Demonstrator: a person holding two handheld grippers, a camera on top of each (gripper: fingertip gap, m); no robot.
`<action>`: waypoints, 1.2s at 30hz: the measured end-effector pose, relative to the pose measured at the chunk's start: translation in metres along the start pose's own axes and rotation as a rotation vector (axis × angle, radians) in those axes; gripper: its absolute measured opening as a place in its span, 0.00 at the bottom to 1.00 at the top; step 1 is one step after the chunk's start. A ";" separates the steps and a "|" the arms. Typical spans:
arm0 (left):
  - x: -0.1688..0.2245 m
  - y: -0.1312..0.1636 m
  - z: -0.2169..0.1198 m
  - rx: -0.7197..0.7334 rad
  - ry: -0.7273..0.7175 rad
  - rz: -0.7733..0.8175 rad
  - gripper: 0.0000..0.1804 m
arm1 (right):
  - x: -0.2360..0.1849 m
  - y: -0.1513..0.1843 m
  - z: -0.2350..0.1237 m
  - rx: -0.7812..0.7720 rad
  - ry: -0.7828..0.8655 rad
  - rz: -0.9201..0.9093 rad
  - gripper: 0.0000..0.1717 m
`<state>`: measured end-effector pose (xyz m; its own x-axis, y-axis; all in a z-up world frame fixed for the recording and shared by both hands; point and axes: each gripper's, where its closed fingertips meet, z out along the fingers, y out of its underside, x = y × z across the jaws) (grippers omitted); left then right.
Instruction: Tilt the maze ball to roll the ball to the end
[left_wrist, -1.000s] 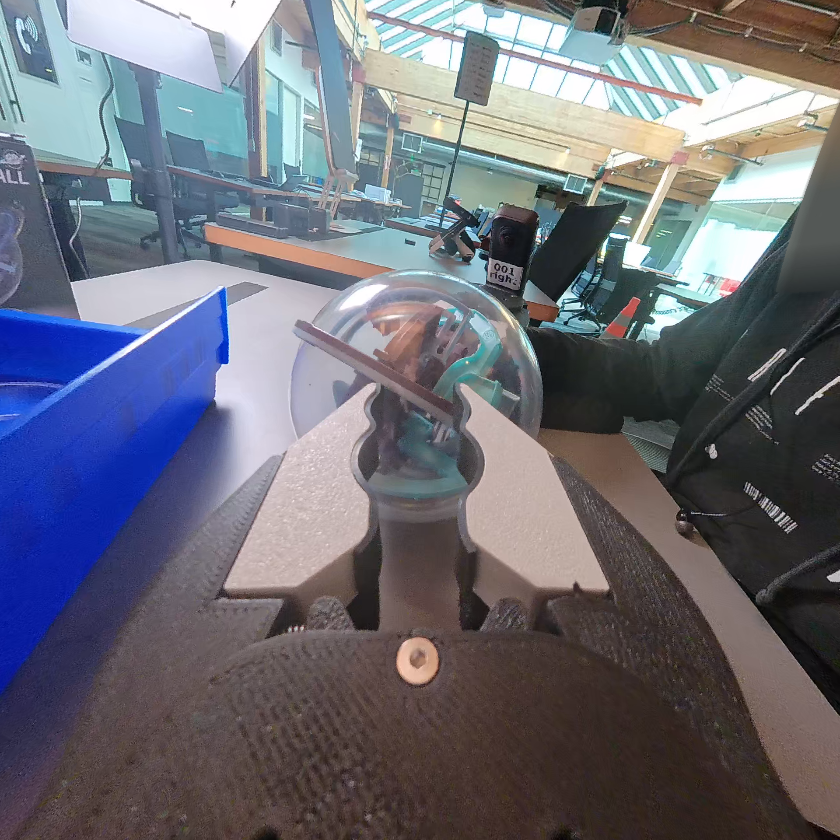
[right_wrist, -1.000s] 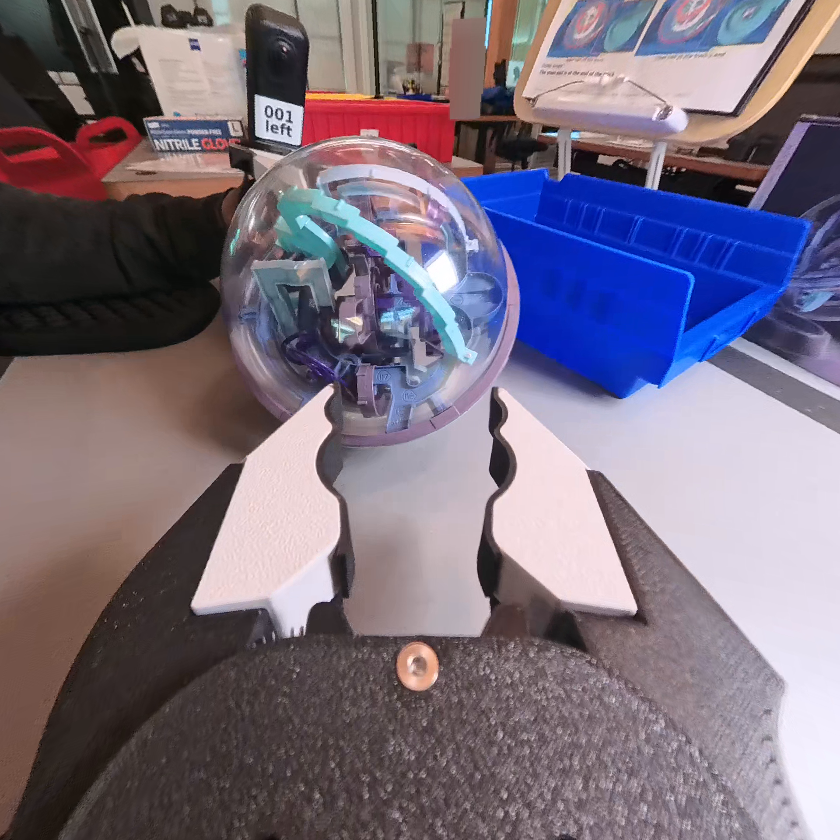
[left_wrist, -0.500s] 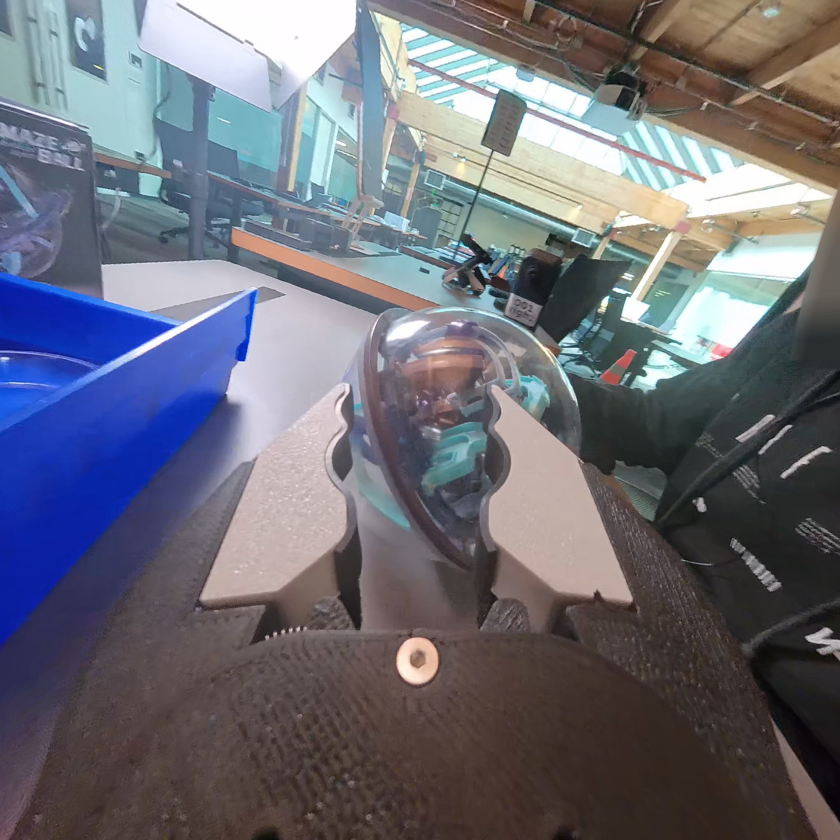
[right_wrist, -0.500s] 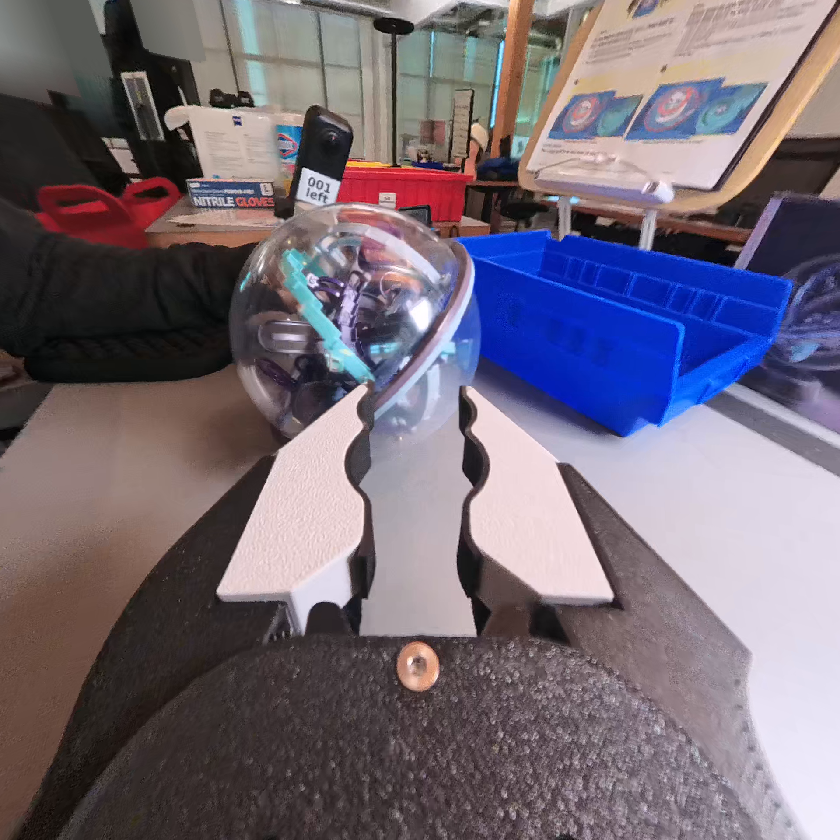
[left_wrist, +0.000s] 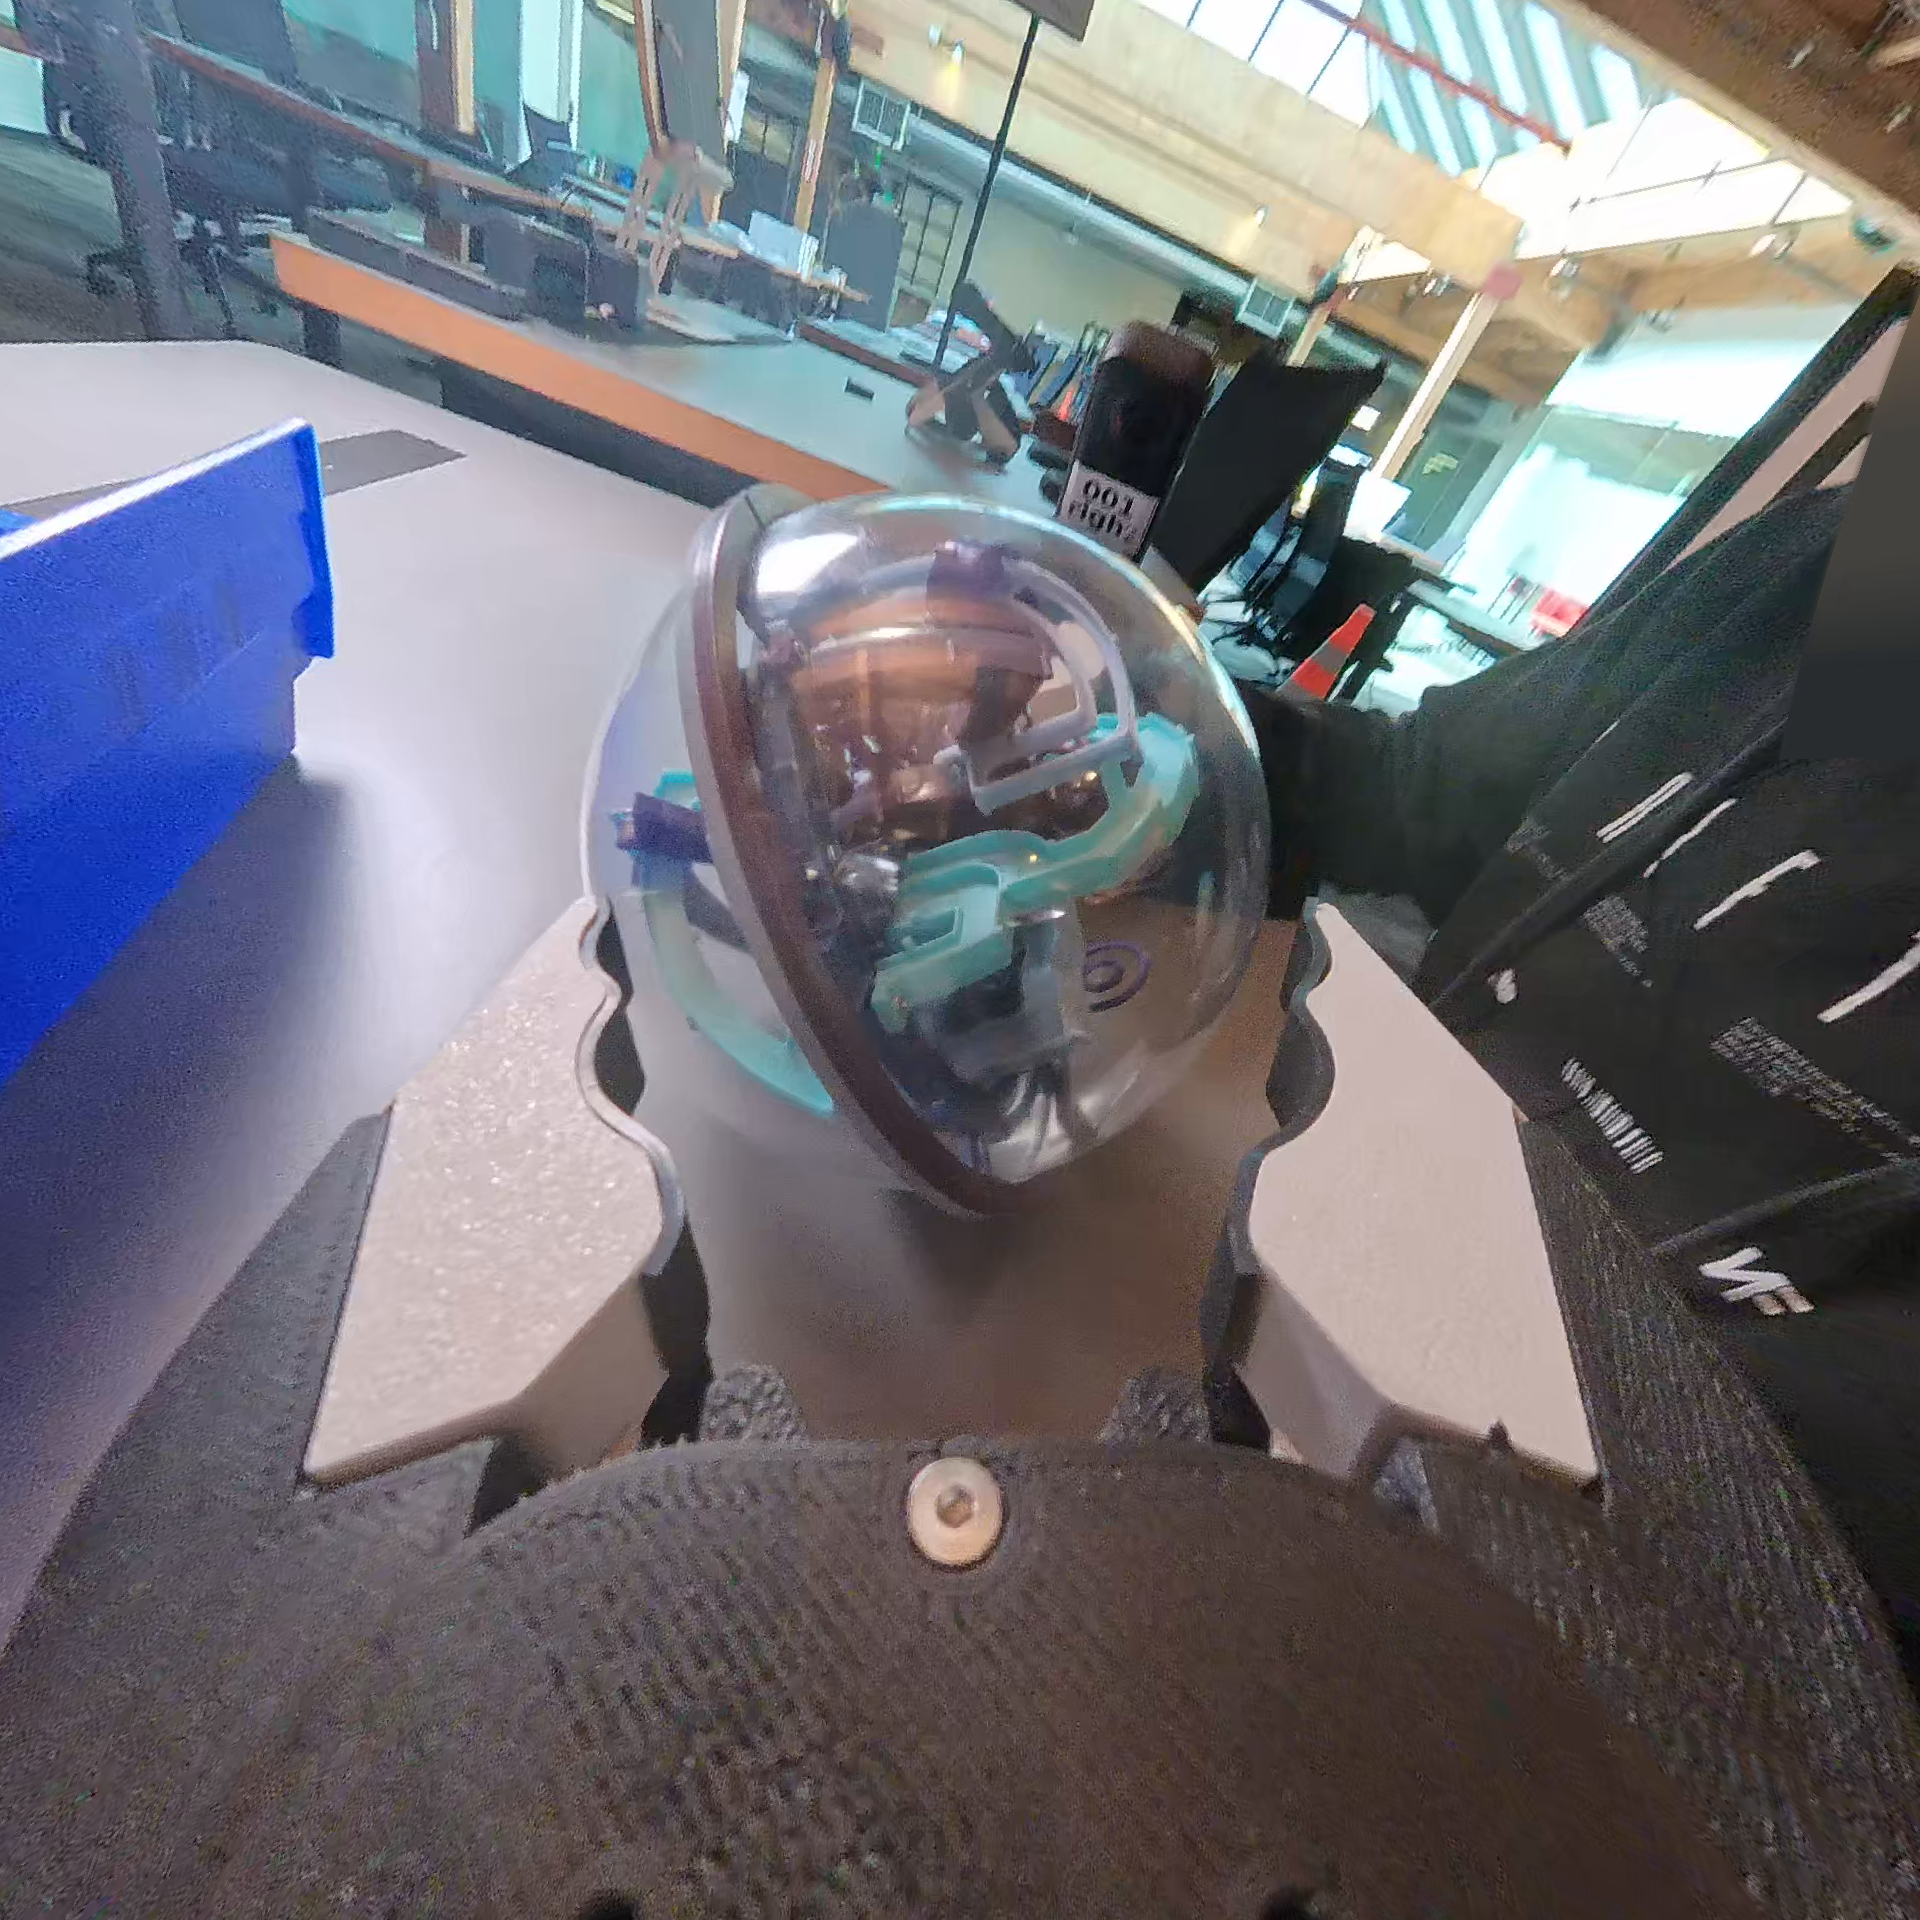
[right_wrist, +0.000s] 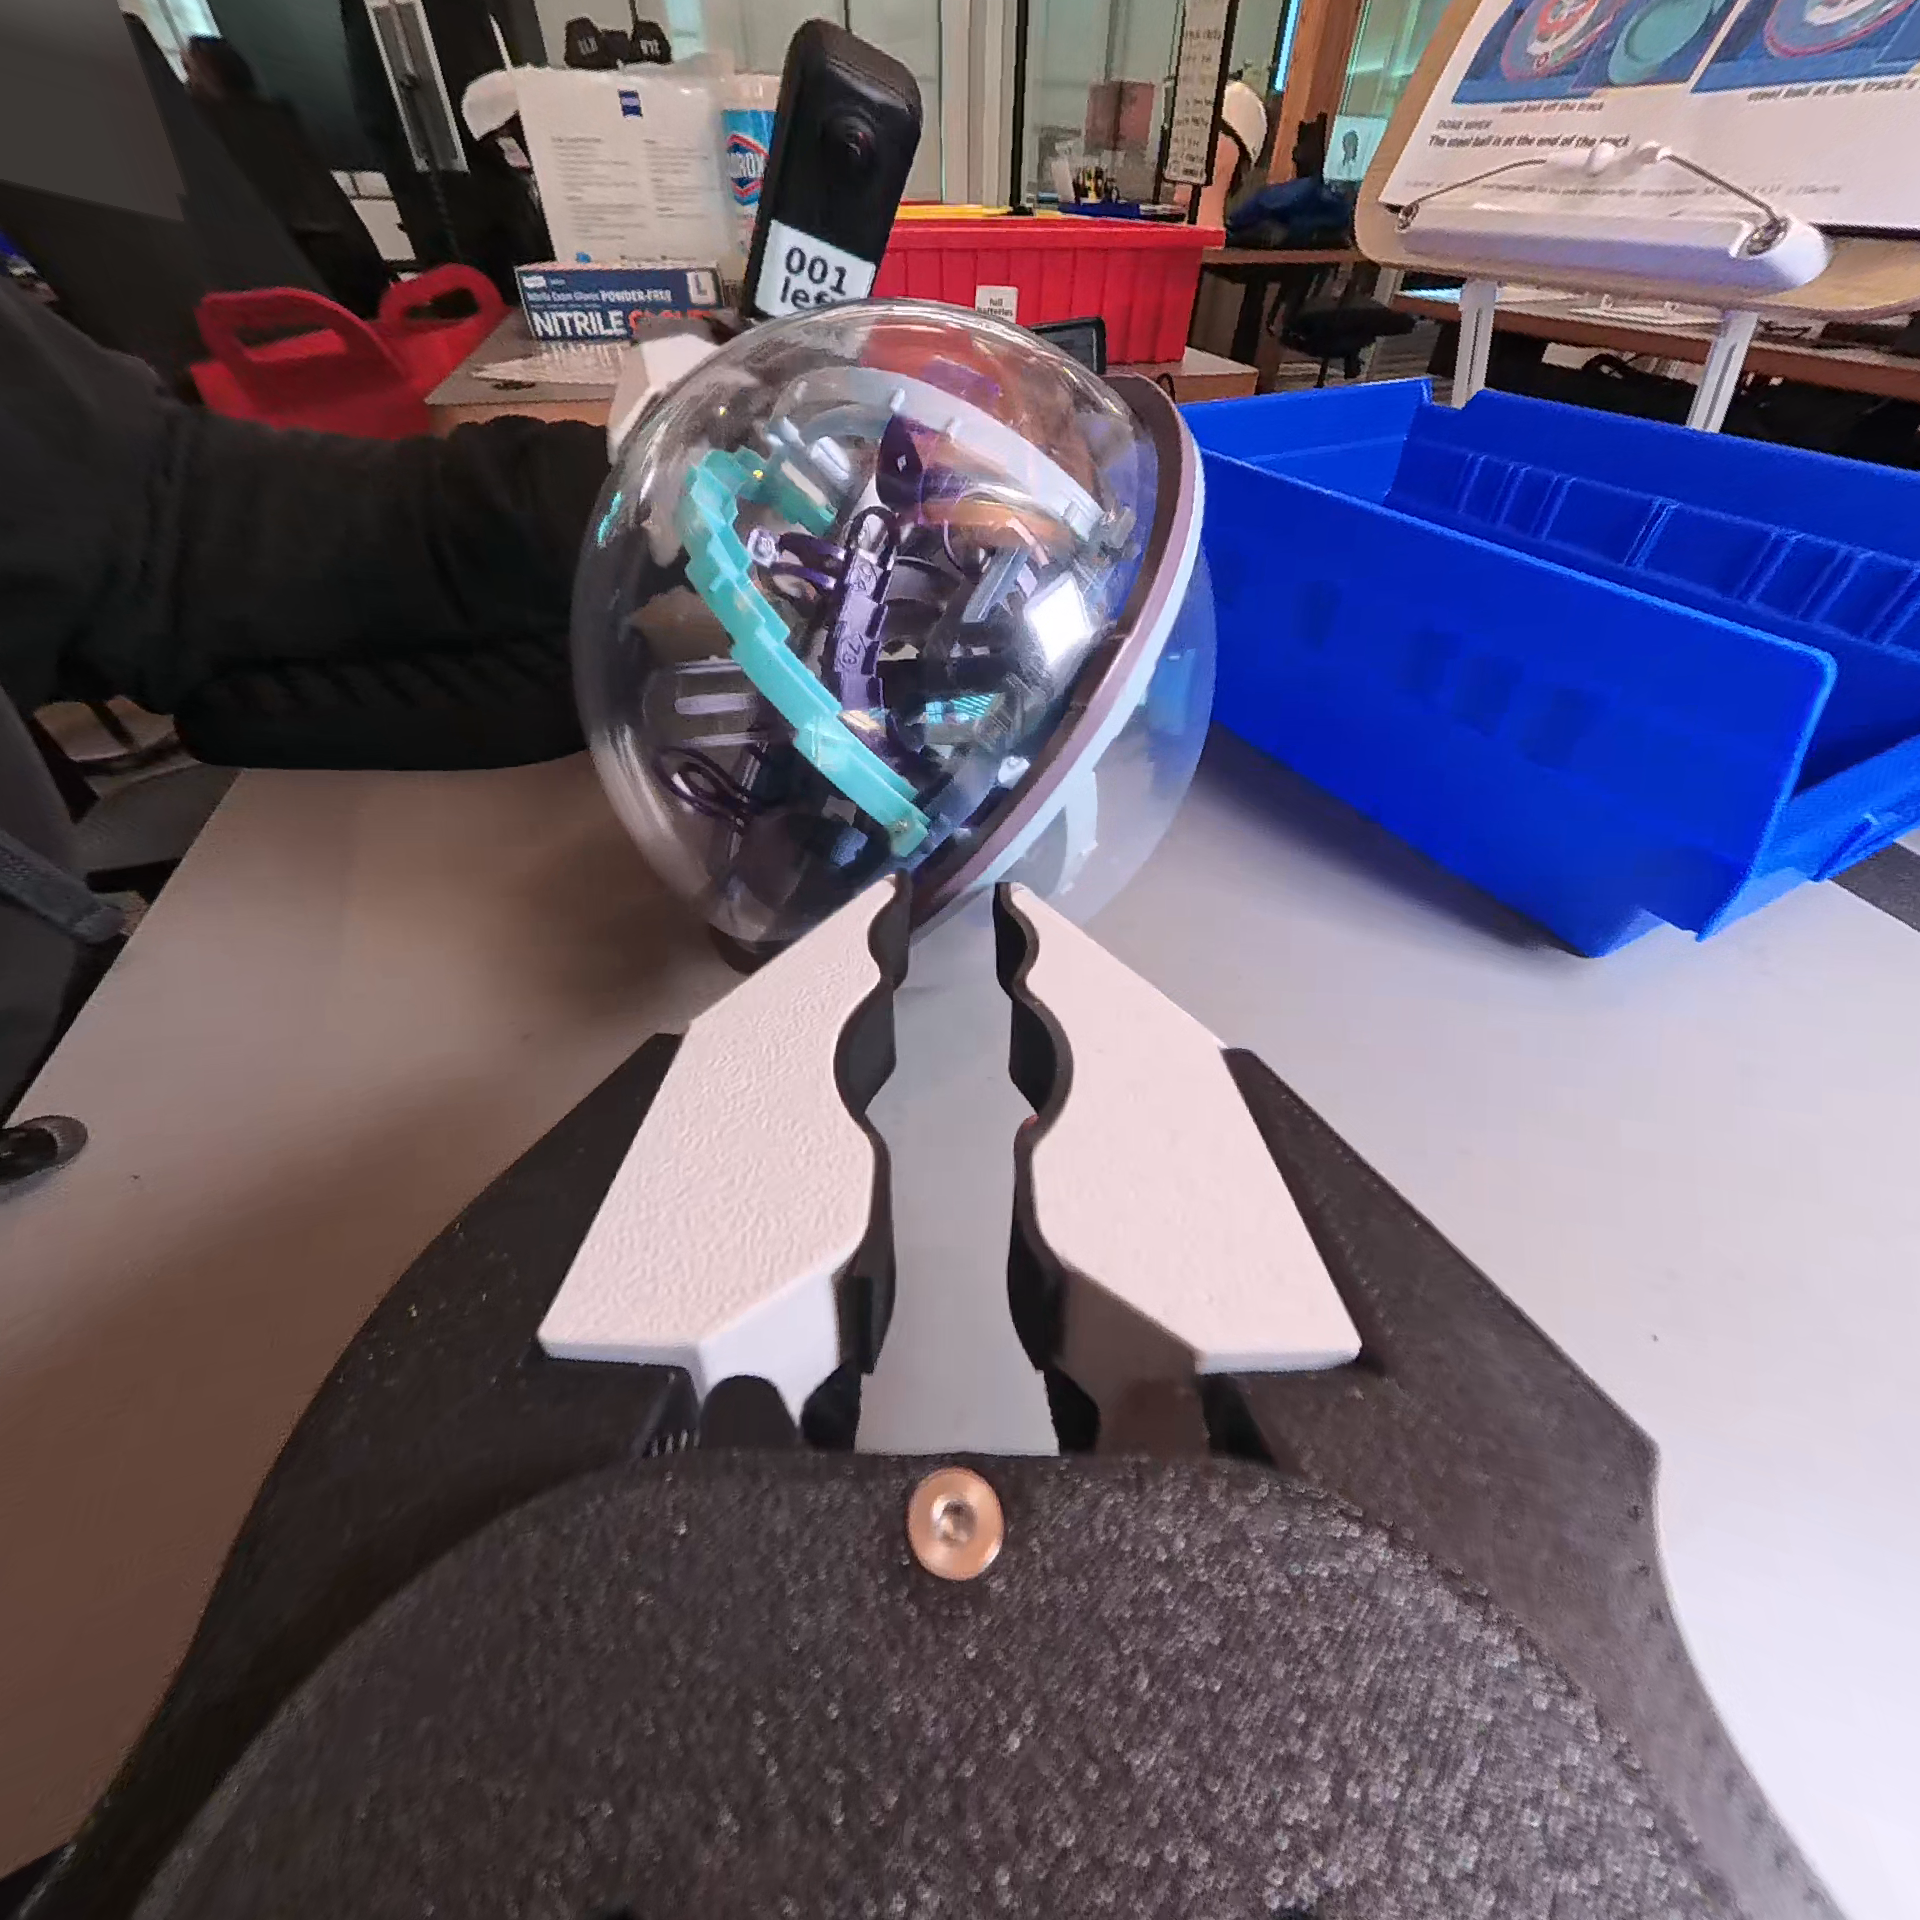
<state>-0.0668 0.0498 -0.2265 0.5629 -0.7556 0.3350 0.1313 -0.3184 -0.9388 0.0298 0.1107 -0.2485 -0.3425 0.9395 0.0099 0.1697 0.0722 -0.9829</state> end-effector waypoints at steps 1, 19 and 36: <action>-0.002 0.003 0.002 -0.018 -0.020 0.022 0.67 | -0.001 0.000 0.000 -0.003 0.000 -0.007 0.07; -0.019 0.012 0.012 -0.060 -0.126 -0.063 0.72 | 0.009 -0.011 -0.001 0.064 0.039 0.015 0.38; -0.013 0.003 0.005 -0.018 -0.070 -0.102 0.66 | -0.011 -0.009 -0.007 0.045 -0.125 0.066 0.28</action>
<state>-0.0691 0.0614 -0.2337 0.6027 -0.6773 0.4219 0.1762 -0.4027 -0.8982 0.0384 0.1021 -0.2383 -0.4449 0.8924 -0.0757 0.1551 -0.0065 -0.9879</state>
